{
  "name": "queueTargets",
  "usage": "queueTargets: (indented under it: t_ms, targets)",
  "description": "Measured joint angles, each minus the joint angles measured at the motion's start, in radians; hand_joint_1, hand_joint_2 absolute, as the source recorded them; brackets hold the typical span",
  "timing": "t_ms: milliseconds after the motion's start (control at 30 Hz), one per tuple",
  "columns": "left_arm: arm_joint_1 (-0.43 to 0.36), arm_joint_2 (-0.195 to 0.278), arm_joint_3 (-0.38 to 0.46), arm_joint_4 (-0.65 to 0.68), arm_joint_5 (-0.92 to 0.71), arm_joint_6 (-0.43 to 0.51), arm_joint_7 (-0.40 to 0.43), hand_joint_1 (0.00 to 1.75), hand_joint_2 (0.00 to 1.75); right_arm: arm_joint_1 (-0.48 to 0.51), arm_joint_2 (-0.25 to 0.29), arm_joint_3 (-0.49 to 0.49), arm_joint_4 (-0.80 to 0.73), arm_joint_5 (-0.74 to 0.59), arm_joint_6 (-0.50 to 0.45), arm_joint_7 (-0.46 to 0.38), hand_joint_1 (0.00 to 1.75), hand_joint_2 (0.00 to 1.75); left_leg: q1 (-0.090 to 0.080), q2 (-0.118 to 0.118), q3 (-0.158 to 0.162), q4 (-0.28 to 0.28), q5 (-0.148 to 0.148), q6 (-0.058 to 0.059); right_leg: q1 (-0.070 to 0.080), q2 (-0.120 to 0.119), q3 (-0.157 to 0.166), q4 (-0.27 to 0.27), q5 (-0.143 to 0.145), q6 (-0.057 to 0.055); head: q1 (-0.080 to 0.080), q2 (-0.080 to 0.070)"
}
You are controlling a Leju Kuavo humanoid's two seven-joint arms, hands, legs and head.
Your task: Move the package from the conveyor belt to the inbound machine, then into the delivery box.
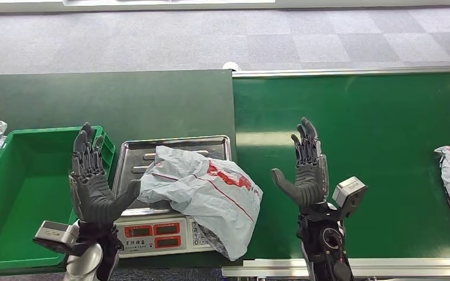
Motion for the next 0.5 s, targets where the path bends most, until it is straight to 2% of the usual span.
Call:
queueTargets:
  t_ms: [133, 233, 300, 500]
  targets:
    - [0.005, 0.049, -0.131, -0.057, -0.206, -0.035, 0.026, 0.00, 1.75, 0.007, 0.009, 0.005, 0.006, 0.024, -0.004, 0.012, 0.00, 1.75, 0.000, 0.000, 0.000, 0.000, 0.000, 0.000, 0.000, 0.000, 0.000, 0.000, 0.000, 0.000, 0.000, 0.000]
    - [0.006, 0.067, -0.219, -0.039, -0.504, -0.092, 0.155, 0.00, 1.75, 0.013, 0.015, 0.005, 0.008, 0.038, -0.004, 0.024, 0.00, 1.75, 0.000, 0.000, 0.000, 0.000, 0.000, 0.000, 0.000, 0.000, 0.000, 0.000, 0.000, 0.000, 0.000, 0.000]
    - [0.004, 0.073, -0.261, -0.005, -0.633, -0.100, 0.227, 0.00, 1.75, 0.020, 0.018, 0.005, 0.008, 0.047, 0.000, 0.031, 0.00, 1.75, 0.000, 0.001, 0.000, 0.000, 0.000, 0.000, 0.000, 0.000, 0.000, 0.000, 0.000, 0.000, 0.000, 0.000]
    - [-0.008, 0.095, -0.329, 0.113, -0.764, -0.179, 0.303, 0.00, 1.75, 0.031, 0.020, 0.003, 0.008, 0.063, 0.015, 0.035, 0.00, 1.75, 0.000, 0.000, 0.000, 0.000, 0.000, 0.000, 0.000, 0.000, 0.000, 0.000, 0.000, 0.000, 0.000, 0.000]
